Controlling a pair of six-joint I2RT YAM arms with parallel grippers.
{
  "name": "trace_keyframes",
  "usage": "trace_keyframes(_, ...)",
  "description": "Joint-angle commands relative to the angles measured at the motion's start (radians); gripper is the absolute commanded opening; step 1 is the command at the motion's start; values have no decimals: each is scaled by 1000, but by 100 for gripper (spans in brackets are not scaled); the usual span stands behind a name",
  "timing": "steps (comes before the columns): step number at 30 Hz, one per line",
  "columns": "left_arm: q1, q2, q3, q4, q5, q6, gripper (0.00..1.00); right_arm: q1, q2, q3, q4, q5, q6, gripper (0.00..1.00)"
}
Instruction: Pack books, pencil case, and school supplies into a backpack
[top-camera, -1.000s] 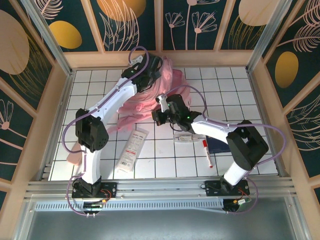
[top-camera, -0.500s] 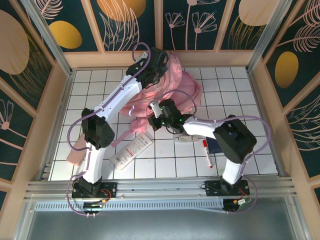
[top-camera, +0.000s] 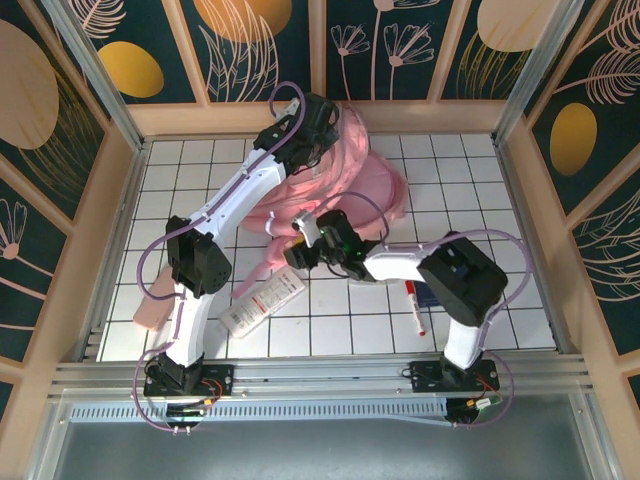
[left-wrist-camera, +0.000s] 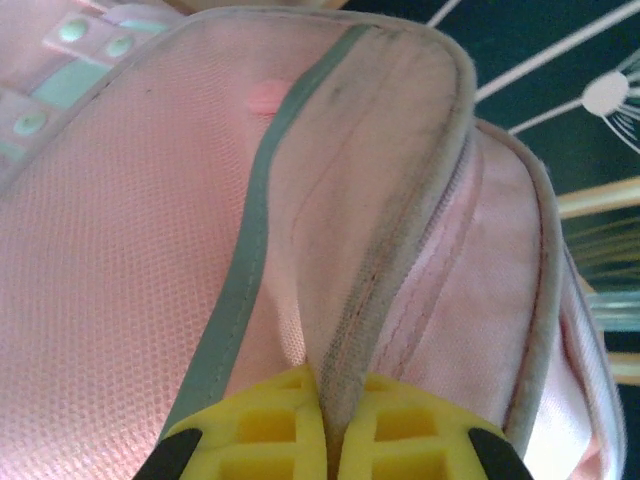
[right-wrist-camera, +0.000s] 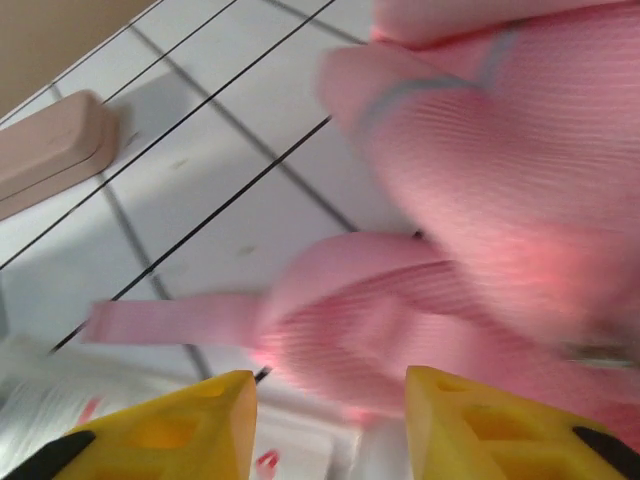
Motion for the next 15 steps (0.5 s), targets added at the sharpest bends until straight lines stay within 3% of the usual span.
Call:
trace_keyframes(1,17,-80,-6,248,104,203,0,2,-138,-87,47,-40,-3,50)
trace_keyframes(4,52,-92,-98,346,306,271,0,13,-234,-155,27,13,46,59)
trace_keyframes(6,64,-89,-115,372,380,340,0,24,-305,-221,61,61,133,62)
trace_keyframes(10,65,-75,-76,286,319,481,0,32,-451,-301,42,257,263,62)
trace_keyframes(13,65,-75,-53,233,278,572,0,9,-522,-223,-220,504,325,66)
trace_keyframes(15,64,-77,-39,208,280,666,0,-43,-520,-117,-441,529,367,68)
